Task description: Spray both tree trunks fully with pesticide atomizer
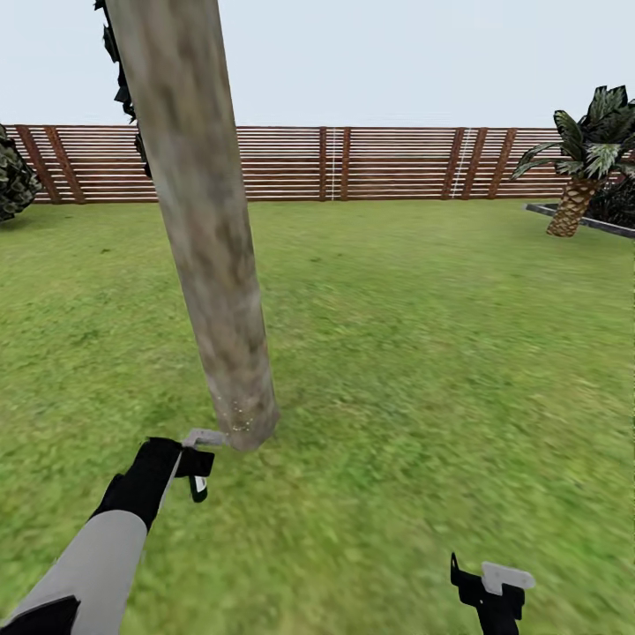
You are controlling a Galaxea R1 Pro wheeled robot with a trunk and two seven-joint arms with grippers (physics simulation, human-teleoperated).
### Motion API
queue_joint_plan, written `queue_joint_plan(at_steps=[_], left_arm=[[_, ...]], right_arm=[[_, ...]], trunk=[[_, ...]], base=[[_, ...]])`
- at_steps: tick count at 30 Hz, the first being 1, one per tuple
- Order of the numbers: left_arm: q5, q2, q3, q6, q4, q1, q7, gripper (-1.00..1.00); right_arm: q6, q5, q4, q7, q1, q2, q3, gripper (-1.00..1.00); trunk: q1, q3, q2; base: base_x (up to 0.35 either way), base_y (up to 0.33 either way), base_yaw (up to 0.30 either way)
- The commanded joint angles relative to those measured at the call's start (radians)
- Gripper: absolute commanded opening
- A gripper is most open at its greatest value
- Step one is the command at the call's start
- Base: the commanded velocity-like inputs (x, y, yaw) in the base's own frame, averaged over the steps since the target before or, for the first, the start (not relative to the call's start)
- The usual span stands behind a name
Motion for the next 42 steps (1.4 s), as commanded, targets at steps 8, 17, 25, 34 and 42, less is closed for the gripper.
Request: queue_joint_plan(at_steps=[8, 17, 25, 34, 42], left_arm=[[-0.001, -0.062, -0.047, 0.001, -0.024, -0.008, -0.004, -1.0], [0.0, -0.069, -0.048, 0.014, -0.098, -0.028, -0.004, -1.0], [0.001, -0.063, -0.038, 0.062, -0.115, -0.076, -0.016, -1.0], [0.001, -0.047, -0.037, 0.094, -0.215, -0.101, -0.081, -1.0], [0.001, -0.009, -0.029, 0.166, -0.285, -0.099, -0.089, -1.0]], right_arm=[[0.0, 0.0, 0.0, 0.001, 0.0, 0.0, 0.0, 1.0], [0.0, 0.0, 0.0, 0.001, 0.0, 0.0, 0.0, 1.0], [0.0, 0.0, 0.0, 0.001, 0.0, 0.0, 0.0, 1.0], [0.0, 0.0, 0.0, 0.001, 0.0, -0.002, 0.0, 1.0], [0.0, 0.0, 0.0, 0.001, 0.0, -0.003, 0.0, 1.0]], trunk=[[0.0, 0.0, 0.0], [0.0, 0.0, 0.0], [0.0, 0.0, 0.0], [0.0, 0.0, 0.0], [0.0, 0.0, 0.0]], base=[[-0.07, 0.012, -0.002], [-0.083, 0.016, 0.0], [0.0, 0.0, 0.0], [-0.084, 0.0, 0.0], [0.0, 0.0, 0.0]])
